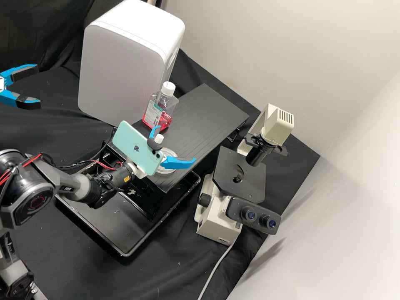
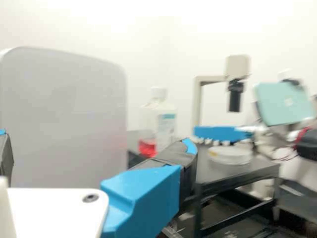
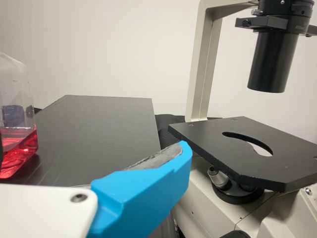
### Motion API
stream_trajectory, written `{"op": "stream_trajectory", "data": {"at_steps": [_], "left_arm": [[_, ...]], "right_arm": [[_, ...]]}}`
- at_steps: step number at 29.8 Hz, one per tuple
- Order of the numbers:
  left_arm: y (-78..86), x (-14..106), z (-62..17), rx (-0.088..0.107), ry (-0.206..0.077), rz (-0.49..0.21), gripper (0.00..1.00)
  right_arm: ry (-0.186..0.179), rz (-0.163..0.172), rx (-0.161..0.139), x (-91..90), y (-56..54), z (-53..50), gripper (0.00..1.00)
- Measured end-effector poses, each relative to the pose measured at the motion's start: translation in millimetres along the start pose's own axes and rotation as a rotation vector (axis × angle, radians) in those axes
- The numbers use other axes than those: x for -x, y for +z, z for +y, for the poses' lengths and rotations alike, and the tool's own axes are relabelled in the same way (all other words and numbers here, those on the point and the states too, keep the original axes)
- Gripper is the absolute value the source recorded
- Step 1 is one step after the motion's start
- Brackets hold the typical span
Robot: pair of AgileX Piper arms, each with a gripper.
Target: Remove the lid from the petri dish
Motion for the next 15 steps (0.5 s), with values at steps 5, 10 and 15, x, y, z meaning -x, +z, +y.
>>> {"op": "stream_trajectory", "data": {"at_steps": [5,10,15], "left_arm": [[10.7,-0.3,-2.2,0.016,-0.012,-0.061,1.00],[15.0,-2.2,-9.3,0.028,-0.052,-0.088,1.00],[14.4,-6.4,-25.9,0.037,-0.144,-0.084,1.00]], "right_arm": [[0.000,0.000,0.000,0.0,0.0,0.0,1.00],[0.000,0.000,0.000,0.0,0.0,0.0,1.00],[0.000,0.000,0.000,0.0,0.0,0.0,1.00]]}}
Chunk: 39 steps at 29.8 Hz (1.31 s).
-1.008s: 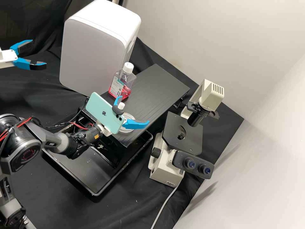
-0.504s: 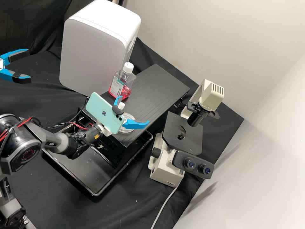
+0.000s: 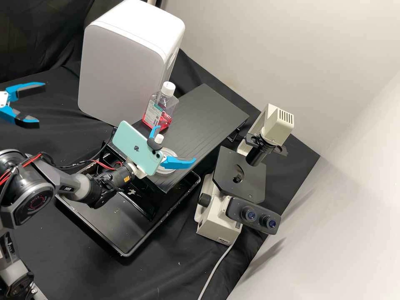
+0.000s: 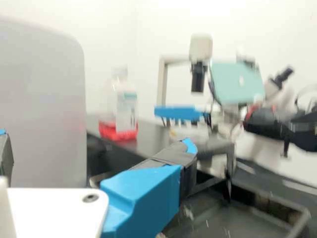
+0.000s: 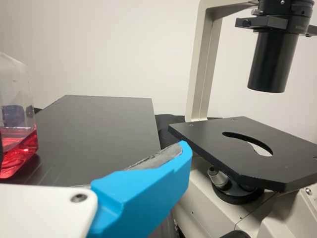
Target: Remove the lid from the petri dish
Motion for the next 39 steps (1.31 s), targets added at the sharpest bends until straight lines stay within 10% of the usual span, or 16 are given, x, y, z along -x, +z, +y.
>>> {"op": "stream_trajectory", "data": {"at_steps": [12,17,39], "left_arm": [[-4.6,-6.5,-24.8,-0.063,-0.137,0.020,1.00],[-7.5,-7.9,-25.3,-0.102,-0.141,0.031,1.00],[-31.0,-29.9,-12.0,-0.145,-0.125,0.001,1.00]], "right_arm": [[0.000,0.000,0.000,0.0,0.0,0.0,1.00],[0.000,0.000,0.000,0.0,0.0,0.0,1.00],[0.000,0.000,0.000,0.0,0.0,0.0,1.00]]}}
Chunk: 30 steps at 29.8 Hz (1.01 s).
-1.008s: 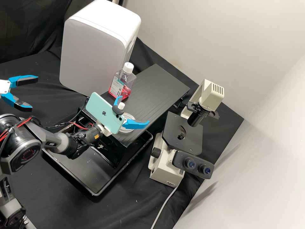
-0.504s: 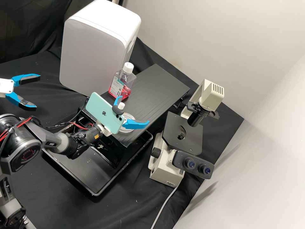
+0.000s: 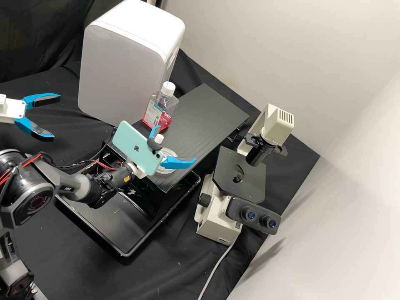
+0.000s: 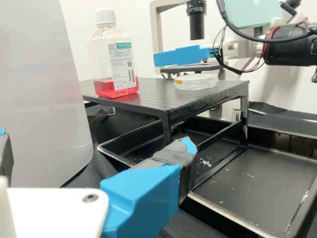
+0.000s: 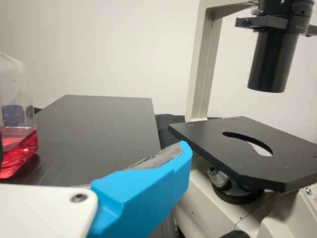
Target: Remove the lid from the petri dish
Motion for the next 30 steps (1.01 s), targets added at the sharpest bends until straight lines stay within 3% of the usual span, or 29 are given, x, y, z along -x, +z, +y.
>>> {"op": "stream_trajectory", "data": {"at_steps": [8,18,30], "left_arm": [[-3.0,1.4,0.6,-0.024,-0.008,-0.020,1.00],[5.1,2.0,-4.4,-0.064,-0.050,-0.120,1.00],[4.0,-2.8,-10.5,-0.057,-0.085,-0.146,1.00]], "right_arm": [[0.000,0.000,0.000,0.0,0.0,0.0,1.00],[0.000,0.000,0.000,0.0,0.0,0.0,1.00],[0.000,0.000,0.000,0.0,0.0,0.0,1.00]]}}
